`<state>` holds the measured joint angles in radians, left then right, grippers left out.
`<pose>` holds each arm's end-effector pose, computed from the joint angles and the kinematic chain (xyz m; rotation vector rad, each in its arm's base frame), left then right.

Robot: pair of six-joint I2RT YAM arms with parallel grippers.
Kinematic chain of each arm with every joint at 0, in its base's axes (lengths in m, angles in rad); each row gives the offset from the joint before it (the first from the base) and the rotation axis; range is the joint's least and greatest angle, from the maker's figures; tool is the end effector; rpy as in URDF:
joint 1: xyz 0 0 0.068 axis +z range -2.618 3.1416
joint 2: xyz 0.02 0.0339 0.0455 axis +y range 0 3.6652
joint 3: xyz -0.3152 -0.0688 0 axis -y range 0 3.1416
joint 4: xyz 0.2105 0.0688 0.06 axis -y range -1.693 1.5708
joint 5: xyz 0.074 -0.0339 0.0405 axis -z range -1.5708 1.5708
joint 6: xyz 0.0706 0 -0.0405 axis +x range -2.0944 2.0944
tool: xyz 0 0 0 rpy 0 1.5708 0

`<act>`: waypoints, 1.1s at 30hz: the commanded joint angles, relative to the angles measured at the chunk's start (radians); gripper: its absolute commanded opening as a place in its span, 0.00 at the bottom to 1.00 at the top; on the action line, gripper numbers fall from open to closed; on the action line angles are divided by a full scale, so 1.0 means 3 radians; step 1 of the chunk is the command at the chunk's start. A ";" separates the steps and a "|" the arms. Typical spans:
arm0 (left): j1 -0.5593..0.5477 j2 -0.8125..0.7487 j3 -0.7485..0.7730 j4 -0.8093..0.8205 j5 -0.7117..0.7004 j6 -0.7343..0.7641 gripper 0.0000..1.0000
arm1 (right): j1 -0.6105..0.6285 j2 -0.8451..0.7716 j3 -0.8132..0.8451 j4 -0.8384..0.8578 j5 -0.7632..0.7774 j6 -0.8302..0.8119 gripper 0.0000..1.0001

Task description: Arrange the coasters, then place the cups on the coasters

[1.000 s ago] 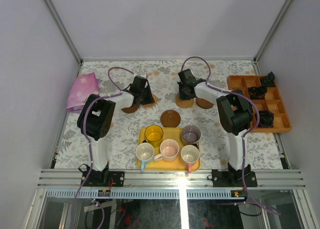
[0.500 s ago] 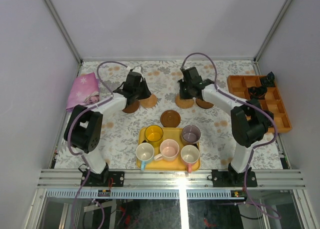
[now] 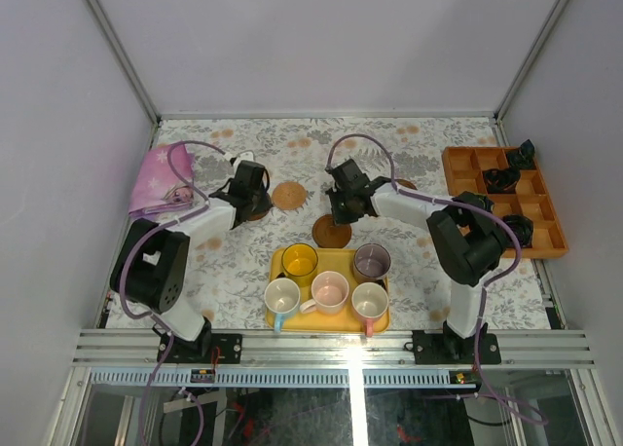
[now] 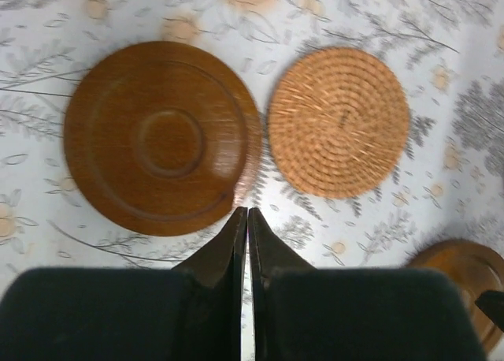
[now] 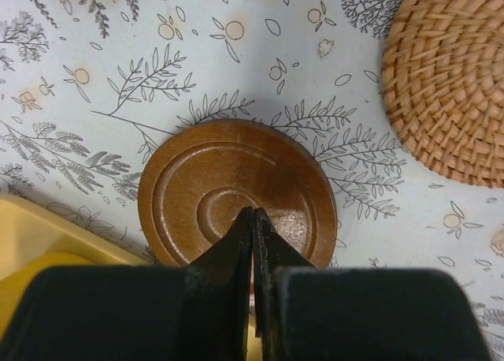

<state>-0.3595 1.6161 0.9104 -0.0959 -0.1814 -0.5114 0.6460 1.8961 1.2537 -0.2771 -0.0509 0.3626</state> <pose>0.3164 -0.1053 0.2345 -0.2661 2.3503 -0.2087 0.3275 0.2514 0.2192 -0.3825 2.5259 0.4737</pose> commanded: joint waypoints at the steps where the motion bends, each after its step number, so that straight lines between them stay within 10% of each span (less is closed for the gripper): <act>1: 0.0220 0.0049 0.0024 -0.0060 -0.0170 -0.0096 0.01 | 0.0025 0.0179 0.0164 0.0101 -0.0129 0.0002 0.00; 33: 0.0749 0.1051 0.0662 0.0062 0.0583 -0.0188 0.01 | -0.0081 0.1298 0.1744 -0.0306 0.0300 -0.0227 0.00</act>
<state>-0.1600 1.8824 1.0866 -0.0589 0.0040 -0.5694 0.6434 2.2547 1.7214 -0.3332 0.0044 0.3206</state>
